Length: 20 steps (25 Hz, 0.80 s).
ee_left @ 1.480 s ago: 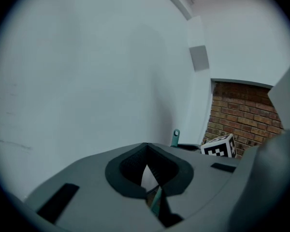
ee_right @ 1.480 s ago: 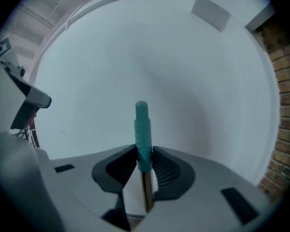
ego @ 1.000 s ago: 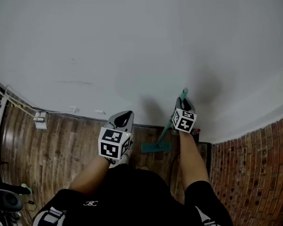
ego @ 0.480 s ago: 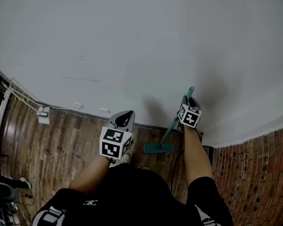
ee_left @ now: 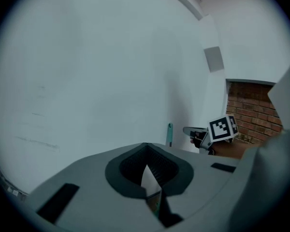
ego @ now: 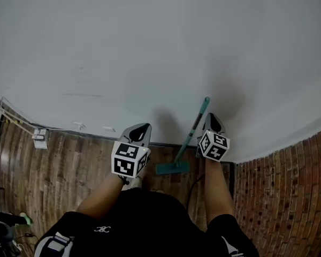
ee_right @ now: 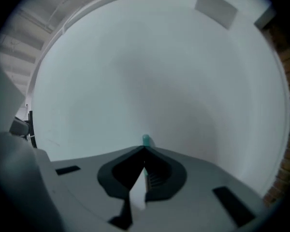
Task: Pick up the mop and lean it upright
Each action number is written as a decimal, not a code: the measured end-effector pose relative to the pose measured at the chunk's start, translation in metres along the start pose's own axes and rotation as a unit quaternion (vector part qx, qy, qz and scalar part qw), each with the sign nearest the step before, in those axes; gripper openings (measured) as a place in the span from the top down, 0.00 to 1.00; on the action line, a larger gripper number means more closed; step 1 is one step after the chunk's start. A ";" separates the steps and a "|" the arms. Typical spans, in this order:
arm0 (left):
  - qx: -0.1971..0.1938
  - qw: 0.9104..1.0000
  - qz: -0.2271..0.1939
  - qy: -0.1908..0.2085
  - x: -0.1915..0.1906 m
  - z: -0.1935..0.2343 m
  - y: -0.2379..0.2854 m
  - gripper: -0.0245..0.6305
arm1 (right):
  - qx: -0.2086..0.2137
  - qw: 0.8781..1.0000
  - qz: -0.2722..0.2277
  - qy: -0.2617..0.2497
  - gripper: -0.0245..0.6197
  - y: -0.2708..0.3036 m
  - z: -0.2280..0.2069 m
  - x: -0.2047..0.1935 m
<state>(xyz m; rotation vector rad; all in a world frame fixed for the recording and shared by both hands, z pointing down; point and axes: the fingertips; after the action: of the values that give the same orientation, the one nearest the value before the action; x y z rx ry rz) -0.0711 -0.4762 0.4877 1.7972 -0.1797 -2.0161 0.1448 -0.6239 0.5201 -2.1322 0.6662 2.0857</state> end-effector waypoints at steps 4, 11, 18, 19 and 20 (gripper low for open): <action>-0.040 0.999 -0.004 0.007 0.009 -0.022 0.018 0.97 | -0.035 0.997 -0.068 -0.019 0.94 -0.052 0.003 0.053; -0.110 0.994 -0.003 0.027 0.014 -0.073 0.045 0.97 | -0.083 0.993 -0.070 -0.035 0.94 -0.133 -0.004 0.047; -0.154 0.987 0.000 0.042 0.019 -0.104 0.058 0.97 | -0.107 0.992 -0.054 -0.026 0.94 -0.168 -0.020 0.032; -0.157 0.987 0.000 0.043 0.019 -0.107 0.059 0.97 | -0.110 0.992 -0.056 -0.031 0.94 -0.170 -0.020 0.034; -0.160 0.986 0.000 0.043 0.019 -0.109 0.059 0.97 | -0.111 0.992 -0.059 -0.034 0.94 -0.171 -0.020 0.036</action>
<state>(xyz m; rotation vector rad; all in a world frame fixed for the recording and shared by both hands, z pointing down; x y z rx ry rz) 0.0467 -0.5169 0.4757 1.6740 0.1624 -1.8403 0.2242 -0.4850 0.4460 -2.1366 0.3060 2.2481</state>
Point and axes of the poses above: the fingertips, and each gripper's own axes: y forward along the fingers, z to its left, x out of its top
